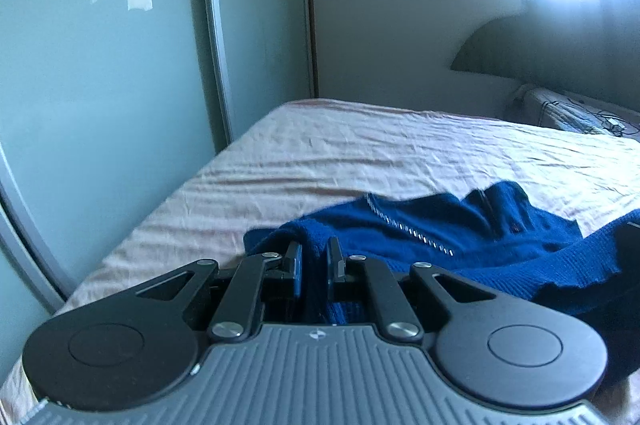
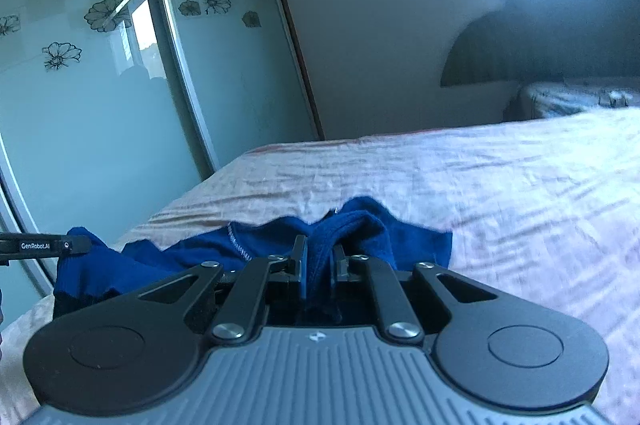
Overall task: Fold small clothes
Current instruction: 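Open both grippers and release the folded hem, then grasp the folded edge of the sweater with both grippers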
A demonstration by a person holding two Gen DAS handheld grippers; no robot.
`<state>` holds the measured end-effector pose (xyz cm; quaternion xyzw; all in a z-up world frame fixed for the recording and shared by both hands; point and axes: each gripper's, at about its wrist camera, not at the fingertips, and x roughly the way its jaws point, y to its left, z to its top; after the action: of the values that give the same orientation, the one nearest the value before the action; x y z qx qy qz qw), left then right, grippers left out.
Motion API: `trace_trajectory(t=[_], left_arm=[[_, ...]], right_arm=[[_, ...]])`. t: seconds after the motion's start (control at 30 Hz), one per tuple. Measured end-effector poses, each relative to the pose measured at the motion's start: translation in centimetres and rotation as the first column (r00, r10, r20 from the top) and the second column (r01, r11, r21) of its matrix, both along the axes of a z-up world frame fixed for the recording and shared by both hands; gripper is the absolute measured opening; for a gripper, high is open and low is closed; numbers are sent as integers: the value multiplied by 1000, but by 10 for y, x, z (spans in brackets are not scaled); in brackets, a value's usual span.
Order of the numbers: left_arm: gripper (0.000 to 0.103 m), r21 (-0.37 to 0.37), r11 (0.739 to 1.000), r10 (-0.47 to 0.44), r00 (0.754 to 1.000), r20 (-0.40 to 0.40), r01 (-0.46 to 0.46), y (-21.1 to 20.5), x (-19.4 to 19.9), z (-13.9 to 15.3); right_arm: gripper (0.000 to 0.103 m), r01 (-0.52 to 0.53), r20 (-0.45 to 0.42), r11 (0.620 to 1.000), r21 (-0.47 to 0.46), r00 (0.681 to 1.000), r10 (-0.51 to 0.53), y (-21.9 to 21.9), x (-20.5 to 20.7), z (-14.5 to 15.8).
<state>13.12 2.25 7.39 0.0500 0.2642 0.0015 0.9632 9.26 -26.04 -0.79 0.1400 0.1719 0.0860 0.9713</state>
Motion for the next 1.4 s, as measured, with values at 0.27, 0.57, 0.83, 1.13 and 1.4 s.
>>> trace_trajectory(t=[0.27,0.57,0.83,1.13,1.4], left_arm=[[12,46,999,15,1000,12,-15,-12,55,2],[12,81,996,40,995,-87,-33,-22,129,-28],[25,94,994,60,989,-138,-47,-25,164,-52],[59,44,987,158,982,-100,-155,8,166,-37],[59,33,992,-114,983,-146,120,21,113,-21]], right_arm=[[10,16,40,999,-48,999,-14,2,49,12],[10,30,-27,999,-42,999,-31,-3,119,-5],[10,20,-119,999,-50,993,-26,-2,166,-31],[39,16,-230,996,89,973,5,-20,194,-52],[63,-22,-209,976,215,976,68,-38,186,-43]])
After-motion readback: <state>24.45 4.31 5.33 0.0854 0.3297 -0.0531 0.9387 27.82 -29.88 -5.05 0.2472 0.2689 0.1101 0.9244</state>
